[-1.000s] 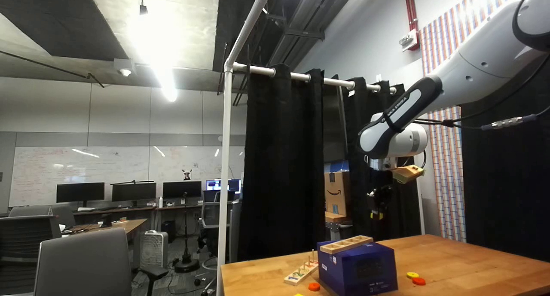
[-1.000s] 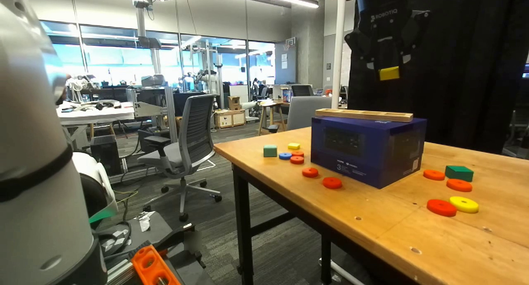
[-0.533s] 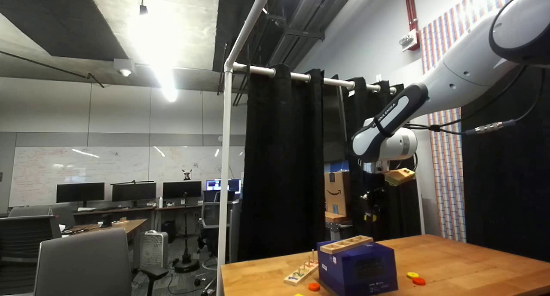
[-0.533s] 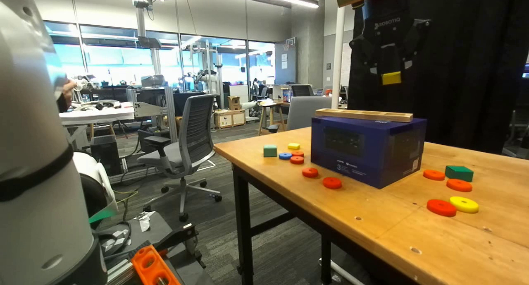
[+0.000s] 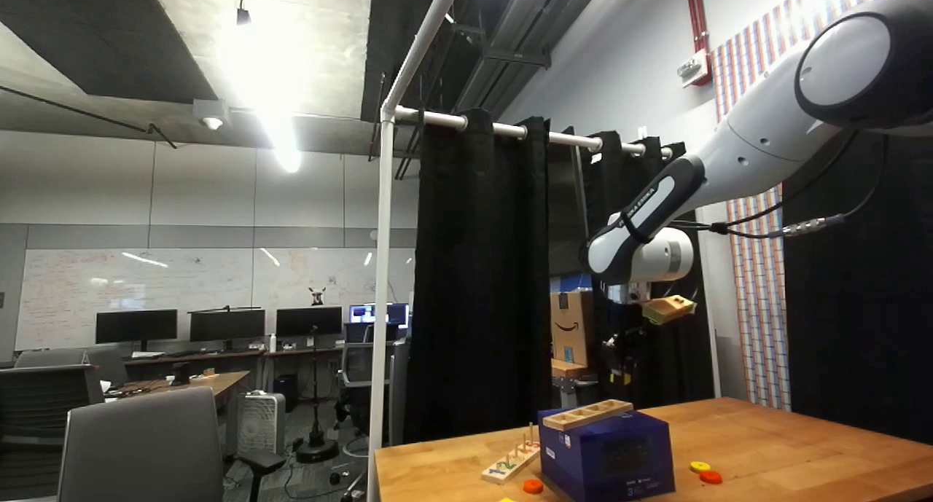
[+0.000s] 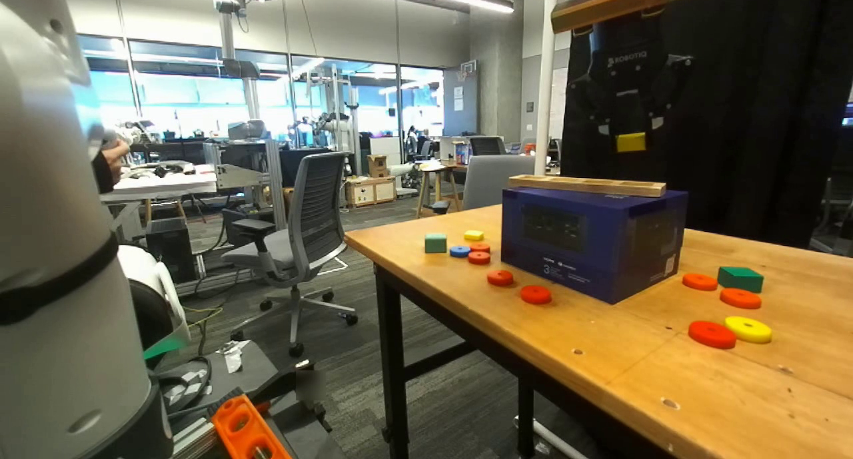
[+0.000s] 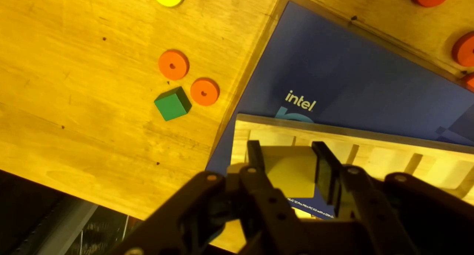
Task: Place the yellow block on the right on the wooden board on top of the blue box
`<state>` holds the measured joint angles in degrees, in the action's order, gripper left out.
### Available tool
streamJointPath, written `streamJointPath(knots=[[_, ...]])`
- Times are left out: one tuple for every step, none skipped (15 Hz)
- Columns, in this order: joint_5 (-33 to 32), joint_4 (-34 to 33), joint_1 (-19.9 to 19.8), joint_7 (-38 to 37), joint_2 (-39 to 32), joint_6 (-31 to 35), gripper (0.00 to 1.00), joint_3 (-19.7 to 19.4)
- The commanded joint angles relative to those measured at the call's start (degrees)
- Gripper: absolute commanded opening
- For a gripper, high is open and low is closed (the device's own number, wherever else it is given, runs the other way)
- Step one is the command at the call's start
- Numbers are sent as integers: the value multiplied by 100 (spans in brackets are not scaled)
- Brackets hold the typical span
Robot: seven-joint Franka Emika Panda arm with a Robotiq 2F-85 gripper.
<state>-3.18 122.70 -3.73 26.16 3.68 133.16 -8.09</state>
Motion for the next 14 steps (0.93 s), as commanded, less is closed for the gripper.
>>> streamJointPath(knots=[[178, -368, -35, 118, -283, -155, 14, 61], [187, -407, -43, 123, -340, -162, 14, 71], [193, -443, -50, 123, -390, -167, 14, 80], [199, -481, -58, 128, -441, -175, 14, 88], [206, -526, -67, 130, -491, -189, 14, 94], [206, -569, -77, 128, -543, -204, 14, 99], [212, -609, -86, 134, -588, -216, 14, 104], [214, -646, -95, 136, -628, -223, 14, 109], [215, -690, -104, 139, -675, -239, 14, 113], [219, -732, -112, 142, -718, -264, 14, 117], [224, -770, -120, 146, -764, -293, 14, 123], [217, -806, -128, 138, -800, -317, 14, 129], [216, -835, -135, 136, -837, -330, 14, 137], [219, -865, -141, 135, -872, -344, 14, 146]])
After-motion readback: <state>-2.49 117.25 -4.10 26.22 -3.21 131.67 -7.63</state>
